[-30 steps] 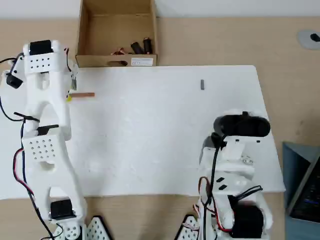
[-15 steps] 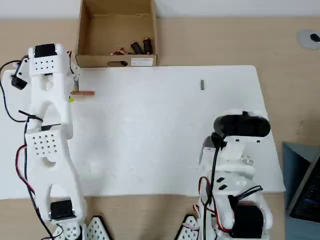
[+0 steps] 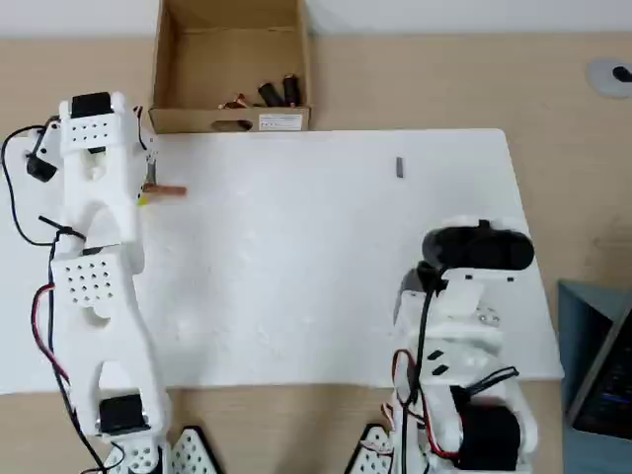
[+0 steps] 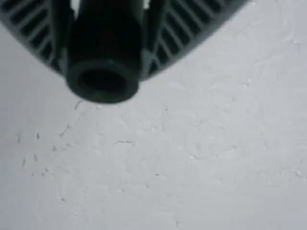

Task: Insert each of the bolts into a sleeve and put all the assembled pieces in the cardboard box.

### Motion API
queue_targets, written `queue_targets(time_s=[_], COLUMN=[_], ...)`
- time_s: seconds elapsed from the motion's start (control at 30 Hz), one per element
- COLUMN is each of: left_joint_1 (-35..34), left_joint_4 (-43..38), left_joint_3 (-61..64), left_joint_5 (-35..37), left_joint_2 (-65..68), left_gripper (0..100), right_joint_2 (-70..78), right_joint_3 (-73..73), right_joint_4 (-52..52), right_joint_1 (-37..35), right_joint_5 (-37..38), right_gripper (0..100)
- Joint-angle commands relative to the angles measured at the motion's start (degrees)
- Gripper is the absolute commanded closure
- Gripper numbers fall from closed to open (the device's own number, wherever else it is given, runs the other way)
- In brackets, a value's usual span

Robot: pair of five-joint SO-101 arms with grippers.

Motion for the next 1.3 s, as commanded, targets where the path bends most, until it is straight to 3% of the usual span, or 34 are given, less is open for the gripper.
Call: queue_targets(time_s=[0.0, 0.23, 0.47, 0.8, 0.9, 1.13, 1.27], left_joint_1=[-1.4, -1.1, -1.0, 1.1, 2.5, 5.8, 9.9], left_joint_4=[0.2, 0.9, 7.1, 7.7, 7.7, 7.7, 7.7], left_joint_3=[-0.2, -2.0, -18.1, -44.5, -44.5, -44.1, -44.0], left_joint_5=[0.1, -3.0, -9.6, -30.2, -35.3, -36.7, -41.0], left_joint_2=[0.2, -0.3, -0.3, -5.8, -9.4, -20.4, -27.0], left_gripper=[100, 100, 100, 100, 100, 100, 100], right_joint_2=[-0.5, -0.5, -0.5, -0.5, -0.5, -0.6, -0.6], right_joint_3=[-0.2, -0.5, -0.6, -0.4, -0.3, -0.2, -0.3], right_joint_4=[-1.2, -1.2, -1.2, -1.2, -1.2, -1.3, -1.2], right_joint_1=[0.5, 0.5, 0.5, 0.5, 0.5, 0.5, 0.5], right_joint_5=[0.6, 0.6, 0.7, 0.7, 0.7, 3.0, 3.5], right_gripper=[98.9, 98.9, 98.9, 98.9, 98.9, 98.9, 98.9])
